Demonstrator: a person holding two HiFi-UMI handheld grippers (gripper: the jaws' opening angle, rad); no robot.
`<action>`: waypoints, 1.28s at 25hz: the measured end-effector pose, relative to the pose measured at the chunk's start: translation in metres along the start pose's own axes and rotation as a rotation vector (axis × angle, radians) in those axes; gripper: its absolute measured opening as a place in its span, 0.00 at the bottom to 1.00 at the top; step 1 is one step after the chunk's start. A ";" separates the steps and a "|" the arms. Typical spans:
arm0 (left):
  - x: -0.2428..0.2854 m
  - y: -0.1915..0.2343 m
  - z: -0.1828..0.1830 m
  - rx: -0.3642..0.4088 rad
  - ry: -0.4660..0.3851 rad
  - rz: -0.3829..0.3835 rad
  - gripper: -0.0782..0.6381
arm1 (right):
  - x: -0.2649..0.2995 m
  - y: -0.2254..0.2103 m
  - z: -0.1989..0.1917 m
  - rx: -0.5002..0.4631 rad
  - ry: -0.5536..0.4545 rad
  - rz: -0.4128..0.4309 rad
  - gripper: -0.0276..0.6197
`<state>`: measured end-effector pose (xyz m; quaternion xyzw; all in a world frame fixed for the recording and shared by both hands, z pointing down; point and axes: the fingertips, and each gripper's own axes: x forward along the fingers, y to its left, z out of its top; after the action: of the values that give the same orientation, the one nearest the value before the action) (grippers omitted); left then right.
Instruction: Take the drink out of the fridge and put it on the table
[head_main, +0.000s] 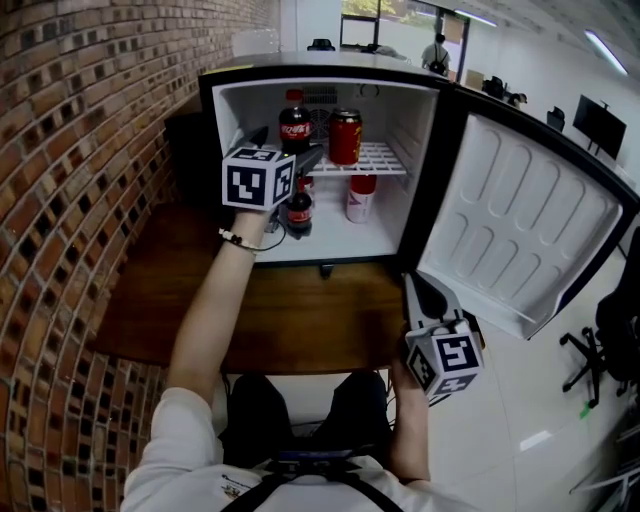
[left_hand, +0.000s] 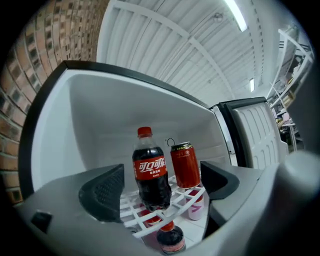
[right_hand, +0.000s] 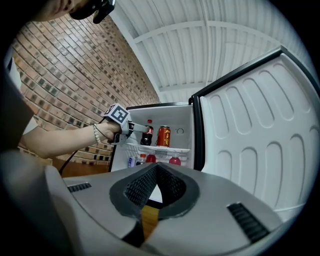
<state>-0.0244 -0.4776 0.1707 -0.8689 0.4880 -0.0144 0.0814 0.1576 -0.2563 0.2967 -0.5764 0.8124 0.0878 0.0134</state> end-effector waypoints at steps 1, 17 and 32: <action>0.005 0.003 0.001 0.001 0.008 0.002 0.77 | 0.000 -0.001 -0.001 -0.001 0.002 -0.001 0.07; 0.053 0.029 0.000 -0.091 0.075 -0.016 0.72 | 0.003 -0.005 -0.005 0.011 0.008 -0.001 0.07; 0.059 0.025 0.000 -0.133 0.077 -0.057 0.54 | 0.002 -0.006 -0.008 0.032 0.006 0.004 0.07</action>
<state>-0.0147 -0.5405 0.1640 -0.8848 0.4657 -0.0176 0.0044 0.1637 -0.2612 0.3032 -0.5749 0.8147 0.0730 0.0199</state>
